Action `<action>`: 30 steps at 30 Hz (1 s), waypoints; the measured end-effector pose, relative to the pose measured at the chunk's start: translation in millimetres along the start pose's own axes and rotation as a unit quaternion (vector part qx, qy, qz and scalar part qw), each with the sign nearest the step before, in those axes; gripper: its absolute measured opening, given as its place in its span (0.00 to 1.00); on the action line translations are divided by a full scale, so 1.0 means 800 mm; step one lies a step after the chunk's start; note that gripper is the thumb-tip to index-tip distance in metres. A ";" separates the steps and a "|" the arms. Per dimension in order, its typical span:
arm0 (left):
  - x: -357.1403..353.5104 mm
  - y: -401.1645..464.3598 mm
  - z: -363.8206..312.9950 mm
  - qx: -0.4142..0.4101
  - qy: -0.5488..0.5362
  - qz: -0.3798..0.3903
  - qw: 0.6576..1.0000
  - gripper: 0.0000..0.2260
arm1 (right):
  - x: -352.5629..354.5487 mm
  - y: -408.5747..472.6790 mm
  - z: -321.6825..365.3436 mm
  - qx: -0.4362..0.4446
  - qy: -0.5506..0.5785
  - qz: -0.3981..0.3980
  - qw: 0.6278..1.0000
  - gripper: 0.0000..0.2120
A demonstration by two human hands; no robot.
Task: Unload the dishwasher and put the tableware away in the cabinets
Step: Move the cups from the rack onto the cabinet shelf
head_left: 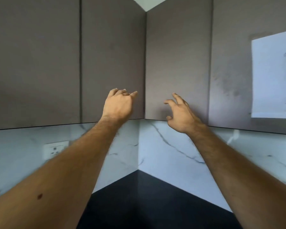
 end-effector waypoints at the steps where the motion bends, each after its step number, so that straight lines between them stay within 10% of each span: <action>1: 0.011 -0.018 0.022 0.010 0.016 0.007 1.000 0.28 | -0.007 -0.004 0.025 0.013 0.016 0.003 1.000 0.28; 20: 0.230 -0.228 0.339 0.198 0.239 0.051 0.949 0.27 | -0.076 -0.029 0.460 0.229 0.232 0.029 0.945 0.29; 30: 0.243 -0.260 0.467 0.138 0.266 0.030 0.953 0.30 | -0.142 -0.014 0.641 0.269 0.232 0.000 0.935 0.39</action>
Point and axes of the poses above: each hand's wrist, its own y-axis towards the middle knuckle, its own x-axis out of the back of the hand, z = x × y, the point moved 4 cm from there along y, towards the middle knuckle, and after that the axes turned 2 degrees about -x, right-handed, at the moved point
